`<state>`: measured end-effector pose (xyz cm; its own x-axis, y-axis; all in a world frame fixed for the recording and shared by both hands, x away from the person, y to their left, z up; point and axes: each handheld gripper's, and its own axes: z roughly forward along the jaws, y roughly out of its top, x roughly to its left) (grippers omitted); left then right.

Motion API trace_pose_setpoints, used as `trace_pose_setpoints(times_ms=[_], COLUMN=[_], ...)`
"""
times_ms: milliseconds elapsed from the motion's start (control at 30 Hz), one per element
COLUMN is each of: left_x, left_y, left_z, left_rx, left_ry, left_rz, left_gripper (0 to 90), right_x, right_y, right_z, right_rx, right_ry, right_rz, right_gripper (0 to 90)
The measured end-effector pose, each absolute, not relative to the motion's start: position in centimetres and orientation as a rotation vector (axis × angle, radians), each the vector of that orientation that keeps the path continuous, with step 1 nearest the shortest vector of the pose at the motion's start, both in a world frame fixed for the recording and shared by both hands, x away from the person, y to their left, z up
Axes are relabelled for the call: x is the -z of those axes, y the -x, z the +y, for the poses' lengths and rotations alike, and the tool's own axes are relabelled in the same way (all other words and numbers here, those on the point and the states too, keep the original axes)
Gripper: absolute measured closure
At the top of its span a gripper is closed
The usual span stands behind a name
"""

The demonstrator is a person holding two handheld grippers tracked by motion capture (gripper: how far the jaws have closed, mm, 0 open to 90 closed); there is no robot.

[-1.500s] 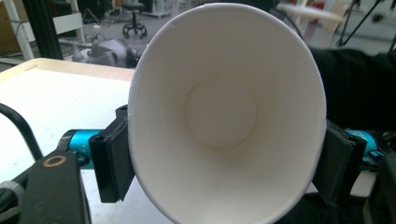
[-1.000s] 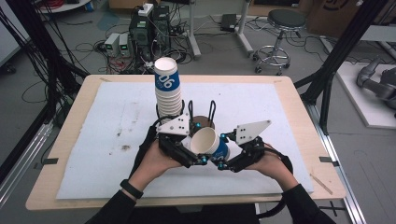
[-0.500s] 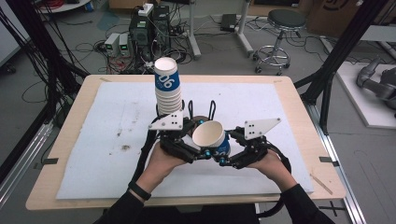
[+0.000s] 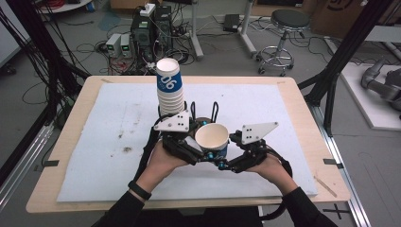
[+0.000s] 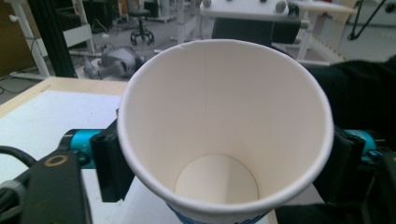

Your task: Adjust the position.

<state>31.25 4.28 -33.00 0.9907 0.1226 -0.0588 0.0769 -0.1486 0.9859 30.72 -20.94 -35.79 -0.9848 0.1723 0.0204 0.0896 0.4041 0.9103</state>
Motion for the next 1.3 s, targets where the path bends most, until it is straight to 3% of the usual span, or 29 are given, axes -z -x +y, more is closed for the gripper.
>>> trace_pose_setpoints(times_ms=[133, 367, 600, 733, 900, 1300], left_x=[32.9, 32.75, 32.9, 32.79, 32.93, 33.45], left_y=[-31.32, -31.46, -31.53, -31.3, -31.32, -31.3], left_z=[4.27, 4.06, 3.8, 4.0, 4.17, 3.49], left_rx=[-0.024, 0.004, -0.007, -0.031, -0.033, -0.032], left_ry=[-1.66, -1.596, -1.621, -1.63, -1.62, -1.636], left_rz=[0.15, 0.157, 0.146, 0.142, 0.153, 0.153], left_gripper=[16.2, 19.8, 22.4, 22.5, 22.5, 22.4], right_x=[35.95, 36.09, 36.52, 36.44, 36.2, 36.2], right_y=[-30.68, -30.64, -30.63, -30.55, -30.48, -30.56], right_z=[-20.96, -20.92, -20.95, -20.89, -20.89, -20.51], right_rx=[-1.714, -1.841, -1.841, -1.865, -1.963, -2.025], right_ry=[-0.247, -0.285, -0.3, -0.343, -0.369, -0.415], right_rz=[2.562, 2.508, 2.5, 2.472, 2.433, 2.409], right_gripper=[30.7, 30.7, 29.9, 23.2, 21.9, 25.5])
